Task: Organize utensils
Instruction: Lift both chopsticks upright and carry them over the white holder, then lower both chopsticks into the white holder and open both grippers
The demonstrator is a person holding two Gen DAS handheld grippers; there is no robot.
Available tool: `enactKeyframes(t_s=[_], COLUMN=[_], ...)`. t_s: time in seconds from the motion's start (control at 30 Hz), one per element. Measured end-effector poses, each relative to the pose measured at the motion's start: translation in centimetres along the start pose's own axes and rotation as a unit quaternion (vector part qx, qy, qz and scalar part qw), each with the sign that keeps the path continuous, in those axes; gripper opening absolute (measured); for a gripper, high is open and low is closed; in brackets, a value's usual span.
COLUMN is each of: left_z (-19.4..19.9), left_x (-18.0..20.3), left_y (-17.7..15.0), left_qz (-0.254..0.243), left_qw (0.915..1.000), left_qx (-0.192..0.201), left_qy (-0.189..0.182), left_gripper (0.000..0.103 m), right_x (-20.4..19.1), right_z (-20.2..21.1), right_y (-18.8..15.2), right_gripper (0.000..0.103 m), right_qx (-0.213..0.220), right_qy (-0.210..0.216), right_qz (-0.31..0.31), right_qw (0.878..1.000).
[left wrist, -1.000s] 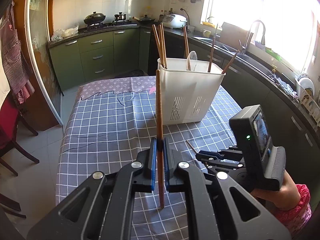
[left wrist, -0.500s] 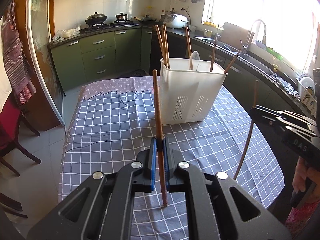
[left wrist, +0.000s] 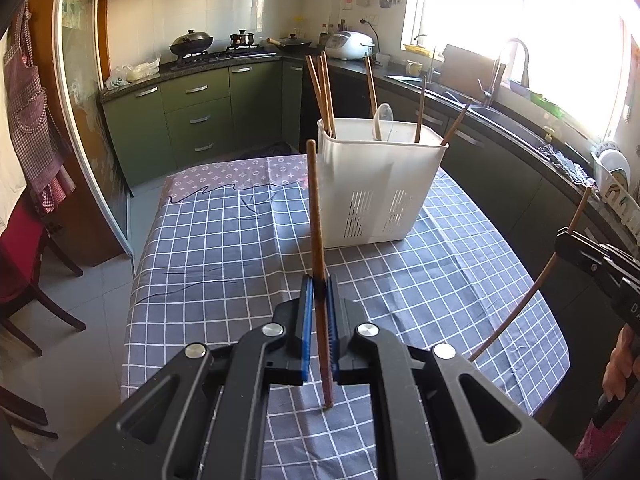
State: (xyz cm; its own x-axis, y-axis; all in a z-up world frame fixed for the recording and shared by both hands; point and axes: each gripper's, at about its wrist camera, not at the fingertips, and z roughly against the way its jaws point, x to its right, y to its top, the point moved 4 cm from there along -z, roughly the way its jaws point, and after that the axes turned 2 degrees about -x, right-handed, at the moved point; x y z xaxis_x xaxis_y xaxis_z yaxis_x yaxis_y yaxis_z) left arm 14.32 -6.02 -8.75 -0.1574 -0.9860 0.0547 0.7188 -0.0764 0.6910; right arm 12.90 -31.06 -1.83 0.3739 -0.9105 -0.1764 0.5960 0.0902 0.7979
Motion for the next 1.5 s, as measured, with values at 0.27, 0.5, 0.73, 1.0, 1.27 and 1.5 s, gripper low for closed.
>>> enactKeyframes(t_s=[0.27,0.5,0.73,1.0,1.27,1.5], left_z=[0.3,0.9,2.5,5.0,7.4,3.7], left_x=[0.6,1.4,2.4,3.7,4.3,4.4], left_y=[0.8,2.5,5.9,11.0,16.9,19.5], left_qz=[-0.005,-0.009,-0.018,-0.028,-0.028,-0.020], left_qw=[1.0000,0.9997,0.9987,0.9958,0.9882,0.9884], left_qx=[0.003,0.011,0.033,0.071,0.146,0.150], left_qy=[-0.005,-0.019,-0.033,-0.051,-0.038,-0.014], left_gripper=[0.006,0.006,0.006,0.006,0.006,0.006], right_x=[0.0,-0.1,-0.2,0.4,0.3,0.5], right_z=[-0.4,-0.5,0.8,3.3,4.3,4.1], right_y=[0.1,1.1,4.8,10.5,16.4,20.5], right_gripper=[0.006,0.006,0.006,0.006,0.006,0.006], right_qx=[0.001,0.005,0.040,0.094,0.135,0.162], right_qy=[0.008,0.023,0.032,0.052,0.072,0.071], right_qz=[-0.003,-0.002,0.006,-0.004,0.001,0.002], right_qw=[1.000,1.000,0.999,0.994,0.988,0.984])
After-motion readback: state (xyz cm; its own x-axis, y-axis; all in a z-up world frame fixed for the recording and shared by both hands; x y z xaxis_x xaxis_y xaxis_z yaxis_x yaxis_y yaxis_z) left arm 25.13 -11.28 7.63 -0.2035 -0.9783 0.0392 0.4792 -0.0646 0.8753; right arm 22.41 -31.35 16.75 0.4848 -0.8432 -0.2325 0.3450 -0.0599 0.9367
